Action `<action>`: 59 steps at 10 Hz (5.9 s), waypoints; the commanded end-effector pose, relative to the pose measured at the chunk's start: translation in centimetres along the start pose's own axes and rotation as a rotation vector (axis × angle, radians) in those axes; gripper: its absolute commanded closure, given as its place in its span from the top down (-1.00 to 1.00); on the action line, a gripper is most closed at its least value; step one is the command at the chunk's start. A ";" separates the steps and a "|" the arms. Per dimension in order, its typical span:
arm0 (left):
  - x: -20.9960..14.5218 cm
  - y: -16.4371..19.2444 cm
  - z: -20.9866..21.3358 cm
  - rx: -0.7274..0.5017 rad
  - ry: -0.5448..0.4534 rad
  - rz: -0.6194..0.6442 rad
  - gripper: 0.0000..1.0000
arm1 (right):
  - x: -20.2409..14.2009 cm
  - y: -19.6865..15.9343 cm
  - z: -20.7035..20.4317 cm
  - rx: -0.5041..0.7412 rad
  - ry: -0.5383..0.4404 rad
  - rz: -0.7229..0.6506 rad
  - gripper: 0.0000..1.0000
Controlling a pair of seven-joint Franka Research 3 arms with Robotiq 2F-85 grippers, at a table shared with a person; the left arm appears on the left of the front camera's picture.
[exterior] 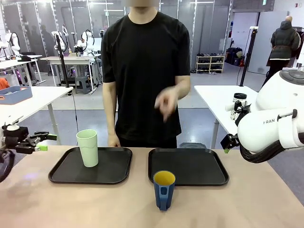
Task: Sort and store the cups by type.
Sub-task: Pick up the Handle plastic cup and place it into the empty Flat Tray.
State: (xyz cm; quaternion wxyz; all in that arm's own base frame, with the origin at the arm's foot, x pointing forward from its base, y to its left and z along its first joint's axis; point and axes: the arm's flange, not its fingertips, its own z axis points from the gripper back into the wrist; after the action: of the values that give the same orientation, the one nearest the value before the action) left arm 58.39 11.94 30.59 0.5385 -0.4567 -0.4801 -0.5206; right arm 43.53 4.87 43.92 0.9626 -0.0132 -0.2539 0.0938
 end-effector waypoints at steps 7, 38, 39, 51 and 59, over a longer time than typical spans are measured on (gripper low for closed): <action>7.5 -4.6 0.4 0.102 0.694 -0.139 1.00 | -0.2 0.0 -0.1 0.001 0.001 -0.001 1.00; 7.4 -3.6 1.4 0.100 0.639 -0.177 1.00 | -4.2 -2.5 -4.7 0.309 0.243 1.348 1.00; 7.4 -3.6 1.4 0.100 0.639 -0.177 1.00 | -5.7 -1.9 -5.7 0.388 0.182 1.360 1.00; 7.4 -3.6 1.4 0.100 0.639 -0.177 1.00 | -11.0 1.8 -15.9 1.075 -0.637 1.026 1.00; 7.4 -3.6 1.4 0.100 0.639 -0.177 1.00 | -9.8 2.0 -15.3 1.175 -0.687 0.945 1.00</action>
State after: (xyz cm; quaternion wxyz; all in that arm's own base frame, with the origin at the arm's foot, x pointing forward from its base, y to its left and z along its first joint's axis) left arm 54.60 12.30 37.89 0.6435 -0.1940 -0.3378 -0.6589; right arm 42.67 5.08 25.42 0.5430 0.4197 -0.4104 0.6005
